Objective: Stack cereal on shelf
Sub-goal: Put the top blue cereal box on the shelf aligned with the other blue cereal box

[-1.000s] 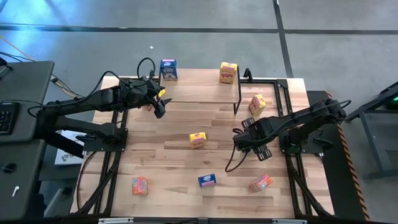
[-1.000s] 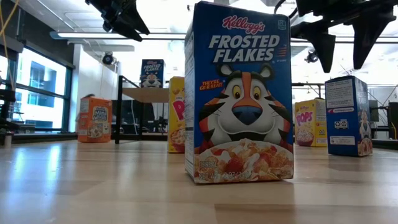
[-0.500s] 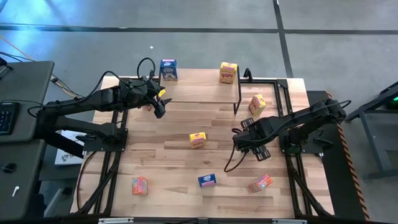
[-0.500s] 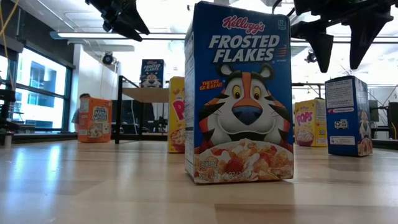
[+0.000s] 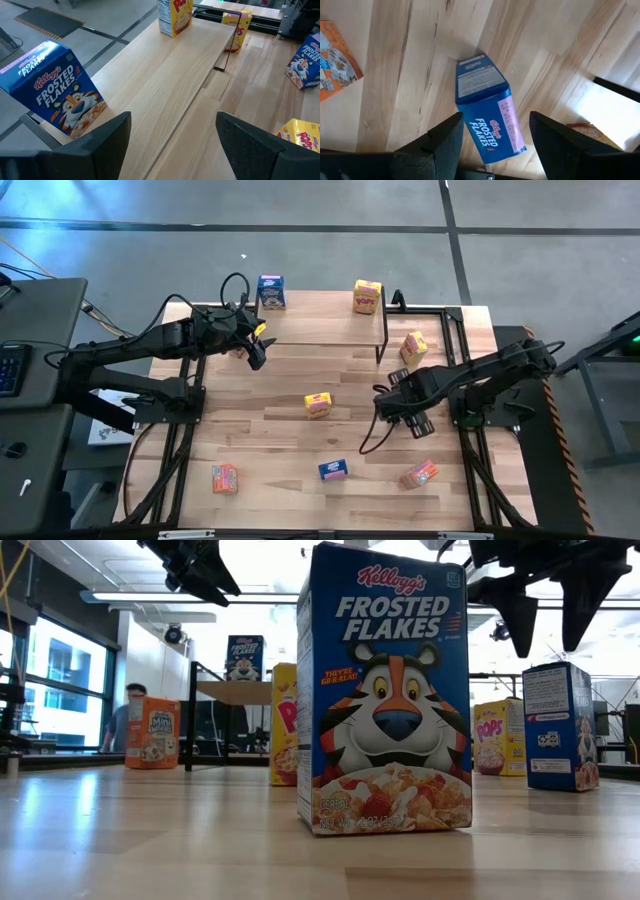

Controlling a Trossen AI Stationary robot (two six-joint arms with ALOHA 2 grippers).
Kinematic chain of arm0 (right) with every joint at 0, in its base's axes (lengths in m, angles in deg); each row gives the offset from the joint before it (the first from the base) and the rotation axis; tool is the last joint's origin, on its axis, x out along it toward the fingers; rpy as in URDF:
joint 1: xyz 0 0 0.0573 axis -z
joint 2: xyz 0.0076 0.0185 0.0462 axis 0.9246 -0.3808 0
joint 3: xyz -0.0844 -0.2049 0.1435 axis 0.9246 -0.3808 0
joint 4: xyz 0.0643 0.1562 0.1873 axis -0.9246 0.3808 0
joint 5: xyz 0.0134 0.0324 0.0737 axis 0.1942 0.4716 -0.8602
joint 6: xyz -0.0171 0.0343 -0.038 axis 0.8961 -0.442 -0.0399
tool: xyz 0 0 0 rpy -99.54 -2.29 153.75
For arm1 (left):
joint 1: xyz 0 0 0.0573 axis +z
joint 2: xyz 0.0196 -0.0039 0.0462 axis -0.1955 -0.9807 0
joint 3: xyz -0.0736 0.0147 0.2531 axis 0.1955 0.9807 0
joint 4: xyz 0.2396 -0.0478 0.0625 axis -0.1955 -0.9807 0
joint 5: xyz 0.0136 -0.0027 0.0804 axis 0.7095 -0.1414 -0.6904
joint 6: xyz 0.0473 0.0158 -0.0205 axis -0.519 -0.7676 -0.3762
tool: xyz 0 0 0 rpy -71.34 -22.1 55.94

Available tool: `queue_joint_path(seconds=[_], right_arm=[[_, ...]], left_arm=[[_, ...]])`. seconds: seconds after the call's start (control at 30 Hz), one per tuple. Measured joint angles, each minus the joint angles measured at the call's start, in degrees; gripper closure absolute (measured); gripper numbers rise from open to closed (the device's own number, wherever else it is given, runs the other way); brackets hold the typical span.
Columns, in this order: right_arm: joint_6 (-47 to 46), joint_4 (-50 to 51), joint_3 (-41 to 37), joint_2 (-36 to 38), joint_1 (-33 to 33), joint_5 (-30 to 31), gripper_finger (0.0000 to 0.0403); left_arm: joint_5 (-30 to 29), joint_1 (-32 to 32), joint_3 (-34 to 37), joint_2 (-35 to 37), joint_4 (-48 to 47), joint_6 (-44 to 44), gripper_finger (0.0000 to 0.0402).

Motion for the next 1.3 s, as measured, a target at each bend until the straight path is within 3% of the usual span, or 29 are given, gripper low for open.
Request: queue_joint_path(seconds=[0.4, 1.3], right_arm=[[-0.29, 0.00, -4.72, -0.24, -0.07, 0.57, 0.0183], [-0.81, -1.01, -5.07, 0.24, 0.00, -1.03, 0.0183]], left_arm=[[0.00, 0.01, 0.02, 0.00, 0.00, -0.02, 0.0119], [-0.02, 0.02, 0.02, 0.00, 0.00, 0.52, 0.0119]])
